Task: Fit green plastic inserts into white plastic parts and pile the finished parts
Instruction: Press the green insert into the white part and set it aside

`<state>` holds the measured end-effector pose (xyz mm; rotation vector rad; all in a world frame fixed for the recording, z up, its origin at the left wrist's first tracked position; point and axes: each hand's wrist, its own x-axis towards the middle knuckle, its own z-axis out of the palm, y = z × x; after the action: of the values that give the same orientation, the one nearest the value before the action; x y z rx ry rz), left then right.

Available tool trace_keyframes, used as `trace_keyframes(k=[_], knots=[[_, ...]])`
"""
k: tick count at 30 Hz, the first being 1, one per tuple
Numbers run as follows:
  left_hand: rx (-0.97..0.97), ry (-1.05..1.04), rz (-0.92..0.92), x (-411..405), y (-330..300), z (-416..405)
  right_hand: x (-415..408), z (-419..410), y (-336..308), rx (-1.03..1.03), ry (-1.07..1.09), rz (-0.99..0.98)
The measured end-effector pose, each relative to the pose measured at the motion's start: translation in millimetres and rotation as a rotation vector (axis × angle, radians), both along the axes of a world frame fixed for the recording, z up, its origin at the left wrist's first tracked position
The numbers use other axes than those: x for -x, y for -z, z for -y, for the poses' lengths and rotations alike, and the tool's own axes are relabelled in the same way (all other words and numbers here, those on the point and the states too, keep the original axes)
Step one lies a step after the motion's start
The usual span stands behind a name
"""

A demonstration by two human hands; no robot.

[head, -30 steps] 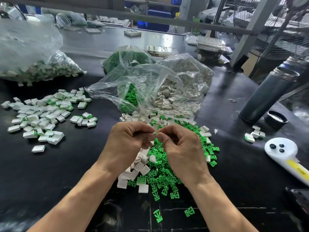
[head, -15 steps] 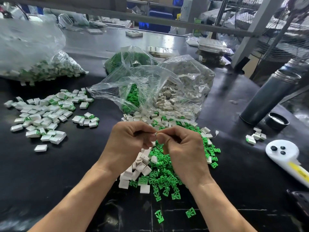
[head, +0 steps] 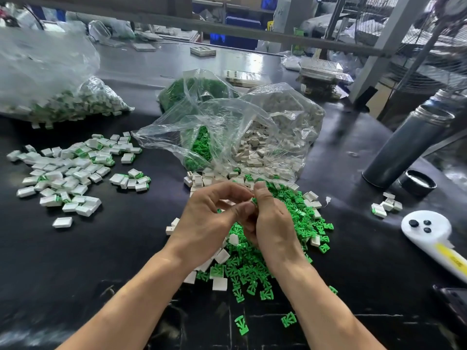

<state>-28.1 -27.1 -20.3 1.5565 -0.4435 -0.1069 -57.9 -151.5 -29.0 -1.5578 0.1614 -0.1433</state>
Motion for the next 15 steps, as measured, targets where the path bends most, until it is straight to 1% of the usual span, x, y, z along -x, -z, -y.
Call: trace_keyframes(k=[3, 6, 12, 15], knots=[[-0.002, -0.004, 0.0, 3.9, 1.7, 3.3, -3.1, -0.1, 2.5, 0.126, 0.109, 0.024], [0.013, -0.001, -0.002, 7.6, 0.5, 6.1, -3.0, -0.1, 1.7, 0.199, 0.154, 0.091], [0.048, -0.009, -0.013, 10.0, 0.7, 6.8, -6.8, 3.0, 6.2, 0.2, 0.157, 0.113], [0.067, 0.001, -0.011, 9.6, 1.1, 6.5, -7.9, 2.6, 6.7, 0.169, 0.148, 0.12]])
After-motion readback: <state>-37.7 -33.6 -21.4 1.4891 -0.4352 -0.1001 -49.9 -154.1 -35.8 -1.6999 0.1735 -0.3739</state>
